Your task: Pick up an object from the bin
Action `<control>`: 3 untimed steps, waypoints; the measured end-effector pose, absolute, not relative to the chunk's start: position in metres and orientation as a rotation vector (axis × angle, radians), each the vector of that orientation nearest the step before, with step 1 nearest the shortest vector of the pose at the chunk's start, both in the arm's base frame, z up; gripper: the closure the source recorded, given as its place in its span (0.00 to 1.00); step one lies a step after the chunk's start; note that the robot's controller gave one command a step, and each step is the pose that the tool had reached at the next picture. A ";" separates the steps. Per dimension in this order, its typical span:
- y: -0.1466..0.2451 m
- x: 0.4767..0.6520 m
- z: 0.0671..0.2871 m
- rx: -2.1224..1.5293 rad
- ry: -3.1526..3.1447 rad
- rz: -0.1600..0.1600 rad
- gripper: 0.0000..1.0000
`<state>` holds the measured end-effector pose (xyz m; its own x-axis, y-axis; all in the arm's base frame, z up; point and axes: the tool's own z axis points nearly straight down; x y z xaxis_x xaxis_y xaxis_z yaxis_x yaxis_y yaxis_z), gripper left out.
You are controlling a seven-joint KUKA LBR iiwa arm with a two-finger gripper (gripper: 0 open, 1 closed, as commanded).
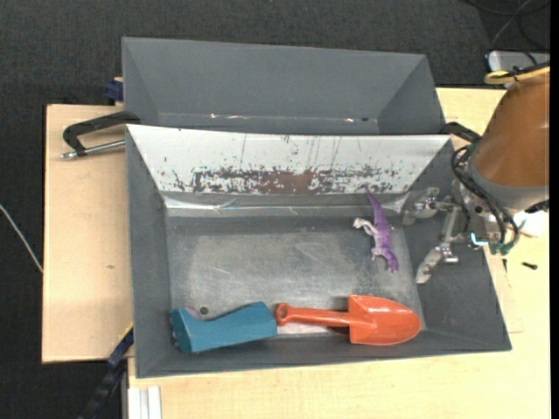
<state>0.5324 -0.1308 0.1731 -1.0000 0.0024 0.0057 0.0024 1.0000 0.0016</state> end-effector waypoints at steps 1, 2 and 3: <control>-0.130 0.534 0.177 -0.001 -3.144 0.000 0.00; -0.090 0.515 0.126 0.139 -3.144 0.001 0.00; -0.071 0.500 0.110 0.468 -3.110 -0.001 0.00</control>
Offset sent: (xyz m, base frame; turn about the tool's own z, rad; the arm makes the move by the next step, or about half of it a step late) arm -0.0401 0.0846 -0.1031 -0.1892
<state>0.4999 -0.0709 0.1097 -0.9556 -0.2945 -0.0033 -0.2945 0.9556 0.0002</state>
